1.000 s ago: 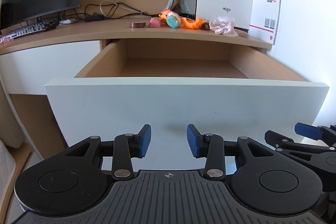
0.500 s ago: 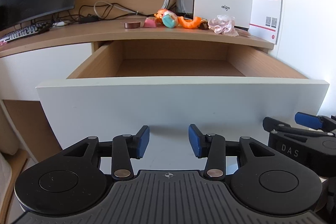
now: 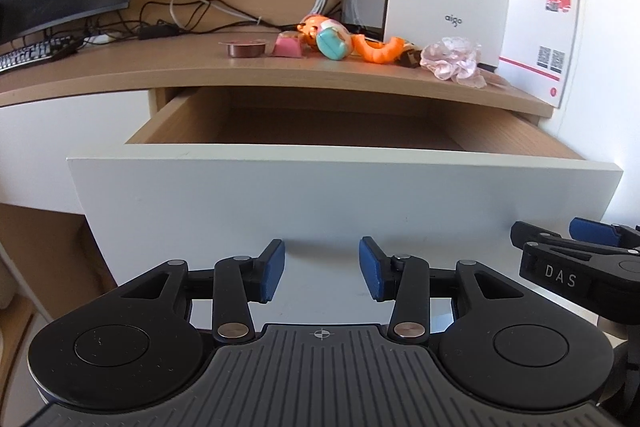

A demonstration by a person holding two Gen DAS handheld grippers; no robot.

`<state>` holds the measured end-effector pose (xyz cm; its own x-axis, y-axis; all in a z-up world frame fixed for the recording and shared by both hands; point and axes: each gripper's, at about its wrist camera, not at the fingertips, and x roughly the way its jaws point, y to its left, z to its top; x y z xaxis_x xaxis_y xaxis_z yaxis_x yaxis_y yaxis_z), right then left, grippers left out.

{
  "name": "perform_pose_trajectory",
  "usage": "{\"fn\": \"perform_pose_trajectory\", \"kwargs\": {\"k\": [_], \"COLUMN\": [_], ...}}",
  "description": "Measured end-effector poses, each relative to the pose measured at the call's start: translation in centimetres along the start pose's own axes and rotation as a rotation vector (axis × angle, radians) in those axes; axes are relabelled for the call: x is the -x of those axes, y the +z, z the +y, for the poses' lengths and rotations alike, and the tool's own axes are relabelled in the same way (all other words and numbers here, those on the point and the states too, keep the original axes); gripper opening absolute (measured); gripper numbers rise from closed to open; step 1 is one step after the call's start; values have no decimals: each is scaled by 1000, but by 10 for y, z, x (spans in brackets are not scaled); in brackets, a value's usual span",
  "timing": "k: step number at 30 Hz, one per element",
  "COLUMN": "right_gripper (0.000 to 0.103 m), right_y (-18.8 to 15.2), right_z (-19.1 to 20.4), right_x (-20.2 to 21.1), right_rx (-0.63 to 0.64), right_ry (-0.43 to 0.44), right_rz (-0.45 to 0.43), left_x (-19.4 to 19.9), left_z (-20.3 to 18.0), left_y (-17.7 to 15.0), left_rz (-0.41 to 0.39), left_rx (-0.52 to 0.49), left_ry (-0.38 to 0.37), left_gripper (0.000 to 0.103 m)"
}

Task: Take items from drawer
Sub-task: 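Push the drawer front closed with both grippers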

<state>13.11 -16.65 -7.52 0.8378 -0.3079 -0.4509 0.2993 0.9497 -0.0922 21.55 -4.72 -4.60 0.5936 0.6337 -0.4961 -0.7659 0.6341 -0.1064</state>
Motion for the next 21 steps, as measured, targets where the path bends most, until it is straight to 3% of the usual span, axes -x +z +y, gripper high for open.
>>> {"fn": "perform_pose_trajectory", "kwargs": {"k": [8,17,21], "right_gripper": [65,66,67], "right_y": [14,36,44], "right_z": [3,9,3], "right_x": [-43,-80,-98], "right_rx": [8,56,37], "right_ry": [53,97,92], "right_rz": [1,-58,-45], "left_x": [-40,-83,-100], "left_z": [-8,-13,-16], "left_y": [17,39,44], "left_rz": [-24,-23,-10], "left_rx": [-12,8,0], "left_ry": [51,116,121], "left_gripper": [55,57,68]}}
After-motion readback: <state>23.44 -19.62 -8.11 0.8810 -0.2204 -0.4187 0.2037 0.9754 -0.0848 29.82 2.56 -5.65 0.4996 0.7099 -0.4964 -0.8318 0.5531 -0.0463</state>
